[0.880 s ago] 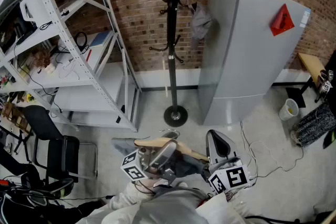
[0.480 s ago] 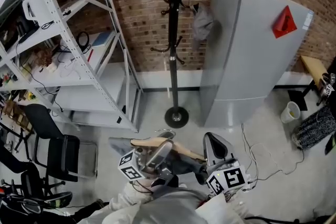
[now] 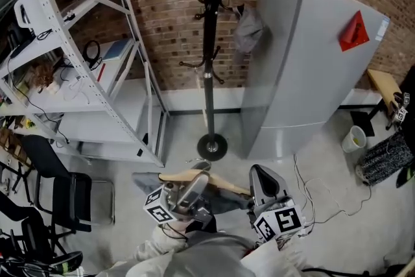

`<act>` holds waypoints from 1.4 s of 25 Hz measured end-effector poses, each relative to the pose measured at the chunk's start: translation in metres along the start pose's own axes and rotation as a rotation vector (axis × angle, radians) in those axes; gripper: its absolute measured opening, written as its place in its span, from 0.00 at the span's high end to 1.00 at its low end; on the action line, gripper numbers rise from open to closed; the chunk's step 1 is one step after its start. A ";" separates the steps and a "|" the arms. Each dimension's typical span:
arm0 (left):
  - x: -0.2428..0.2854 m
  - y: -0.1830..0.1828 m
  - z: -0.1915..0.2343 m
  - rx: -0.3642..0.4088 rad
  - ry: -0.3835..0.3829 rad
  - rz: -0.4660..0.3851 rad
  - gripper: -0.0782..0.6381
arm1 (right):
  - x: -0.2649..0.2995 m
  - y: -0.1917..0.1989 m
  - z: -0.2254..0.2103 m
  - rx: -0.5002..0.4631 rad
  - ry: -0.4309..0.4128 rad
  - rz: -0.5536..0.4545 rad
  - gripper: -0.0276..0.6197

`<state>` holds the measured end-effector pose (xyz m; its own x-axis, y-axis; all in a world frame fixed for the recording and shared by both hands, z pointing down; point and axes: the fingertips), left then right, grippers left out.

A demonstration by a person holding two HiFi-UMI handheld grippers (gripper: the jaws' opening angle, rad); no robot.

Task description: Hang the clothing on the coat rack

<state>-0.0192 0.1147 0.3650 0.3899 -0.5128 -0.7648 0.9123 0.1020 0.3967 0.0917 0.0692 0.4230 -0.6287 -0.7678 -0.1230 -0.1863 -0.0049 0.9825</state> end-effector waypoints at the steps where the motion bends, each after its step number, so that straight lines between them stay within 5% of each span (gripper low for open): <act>1: 0.001 -0.002 0.006 -0.005 0.000 0.000 0.73 | 0.006 0.001 -0.002 -0.001 0.004 0.002 0.92; 35: 0.076 -0.109 0.199 -0.105 0.040 0.086 0.73 | 0.227 0.013 -0.051 -0.011 0.110 -0.032 0.92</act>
<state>-0.1144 -0.1045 0.3646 0.4703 -0.4645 -0.7504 0.8824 0.2344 0.4079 -0.0152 -0.1381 0.4147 -0.5354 -0.8331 -0.1392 -0.1968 -0.0372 0.9797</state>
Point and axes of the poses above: the fingertips, and each gripper's own axes: x forward along the fingers, z to its left, y out of its underside, and after that the axes turned 8 degrees about -z, right-handed
